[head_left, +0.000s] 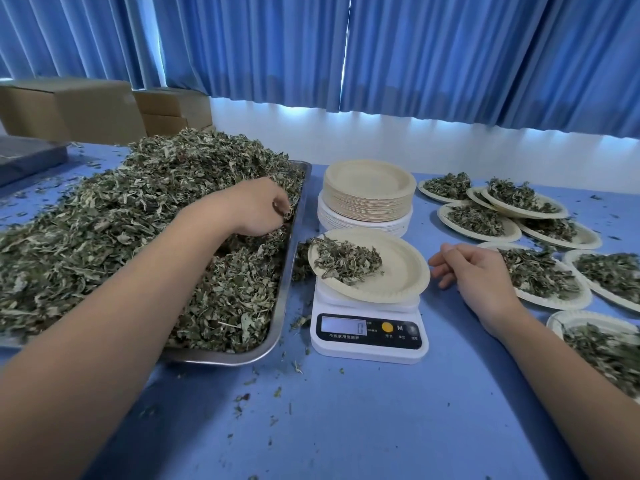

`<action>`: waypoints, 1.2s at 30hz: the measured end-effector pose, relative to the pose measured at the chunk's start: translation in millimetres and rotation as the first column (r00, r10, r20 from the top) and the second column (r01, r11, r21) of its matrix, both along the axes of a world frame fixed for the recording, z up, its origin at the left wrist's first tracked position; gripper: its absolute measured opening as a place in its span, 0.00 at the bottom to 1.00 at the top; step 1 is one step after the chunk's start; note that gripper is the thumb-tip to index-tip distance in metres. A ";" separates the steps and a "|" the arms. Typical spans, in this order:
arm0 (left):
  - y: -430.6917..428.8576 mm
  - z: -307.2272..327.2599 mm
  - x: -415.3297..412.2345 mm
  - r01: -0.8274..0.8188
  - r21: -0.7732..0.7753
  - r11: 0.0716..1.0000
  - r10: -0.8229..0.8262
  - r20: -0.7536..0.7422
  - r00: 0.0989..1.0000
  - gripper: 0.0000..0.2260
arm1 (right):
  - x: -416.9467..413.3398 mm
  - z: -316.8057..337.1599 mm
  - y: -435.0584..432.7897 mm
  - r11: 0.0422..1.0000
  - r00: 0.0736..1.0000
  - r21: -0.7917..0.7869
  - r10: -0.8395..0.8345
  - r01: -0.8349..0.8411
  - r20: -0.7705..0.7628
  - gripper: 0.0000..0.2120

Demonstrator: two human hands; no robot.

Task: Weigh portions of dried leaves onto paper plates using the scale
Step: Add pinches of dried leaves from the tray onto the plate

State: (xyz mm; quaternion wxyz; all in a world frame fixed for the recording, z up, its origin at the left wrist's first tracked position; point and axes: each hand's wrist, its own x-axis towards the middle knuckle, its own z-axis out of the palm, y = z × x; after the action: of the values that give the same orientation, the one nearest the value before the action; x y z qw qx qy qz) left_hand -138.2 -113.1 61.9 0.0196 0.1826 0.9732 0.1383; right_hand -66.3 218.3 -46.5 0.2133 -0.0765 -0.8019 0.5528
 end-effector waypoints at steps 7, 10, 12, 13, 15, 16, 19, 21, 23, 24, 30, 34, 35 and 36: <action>-7.3 -14.4 -0.4 0.080 -0.387 0.918 0.019 0.245 0.969 0.21 | 0.8 2.1 -1.6 1.000 1.000 0.022 -0.002 0.002 0.004 0.18; 0.0 -18.4 -1.1 0.102 -0.396 0.913 -0.022 0.203 0.979 0.14 | 1.6 1.8 -1.8 1.000 1.000 0.030 -0.006 0.006 0.004 0.18; 6.5 -23.4 -0.4 0.130 -0.409 0.903 -0.052 0.196 0.979 0.10 | 1.4 1.6 -2.2 0.999 1.000 0.034 -0.006 0.006 0.002 0.18; 9.1 -24.7 0.0 0.136 -0.410 0.902 -0.060 0.193 0.979 0.08 | 1.3 1.9 -2.5 0.999 1.000 0.033 -0.006 0.006 0.002 0.18; 10.4 -24.5 1.3 0.139 -0.404 0.904 -0.068 0.185 0.980 0.07 | 1.1 2.3 -2.8 1.000 1.000 0.031 -0.004 0.004 0.005 0.18; 9.1 -23.7 1.1 0.142 -0.390 0.910 -0.075 0.184 0.980 0.07 | 1.1 2.2 -2.9 0.999 1.000 0.033 -0.003 0.002 0.005 0.18; 4.2 -19.3 0.6 0.109 -0.290 0.951 -0.061 0.171 0.983 0.06 | 1.5 2.5 -3.0 0.999 1.000 0.039 -0.006 0.005 0.006 0.18; 3.5 -15.2 1.5 0.029 -0.203 0.979 -0.009 0.099 0.995 0.06 | 2.3 2.9 -3.7 0.999 1.000 0.045 -0.006 0.006 0.005 0.18; 5.1 -11.2 1.5 -0.062 -0.094 0.994 0.063 0.007 0.998 0.07 | 3.3 3.4 -4.4 0.999 1.000 0.055 -0.003 0.003 0.003 0.18; 6.1 -9.8 1.1 -0.099 -0.047 0.994 0.097 -0.037 0.995 0.07 | 3.8 3.7 -4.5 0.998 1.000 0.061 -0.002 0.002 0.001 0.18; 6.0 -6.9 0.7 -0.192 0.100 0.976 0.202 -0.106 0.974 0.08 | 3.7 4.7 -5.6 0.998 1.000 0.070 -0.002 0.002 -0.004 0.18; 4.5 -2.7 2.7 -0.222 0.184 0.957 0.253 -0.161 0.954 0.07 | 4.4 4.7 -4.7 0.998 1.000 0.065 0.001 -0.001 0.001 0.18; 4.8 -1.5 3.2 -0.213 0.222 0.952 0.256 -0.191 0.948 0.07 | 4.5 4.8 -4.7 0.998 1.000 0.065 0.003 -0.003 0.002 0.18; 5.9 -0.6 4.3 -0.195 0.258 0.946 0.256 -0.228 0.939 0.07 | 4.6 5.0 -4.9 0.998 1.000 0.065 0.004 -0.004 0.002 0.18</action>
State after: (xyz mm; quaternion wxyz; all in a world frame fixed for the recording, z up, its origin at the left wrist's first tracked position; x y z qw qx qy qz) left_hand -133.9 -107.1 61.3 -0.1451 0.0865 0.9591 0.2270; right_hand -61.8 213.4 -41.6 0.2138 -0.0684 -0.8199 0.5267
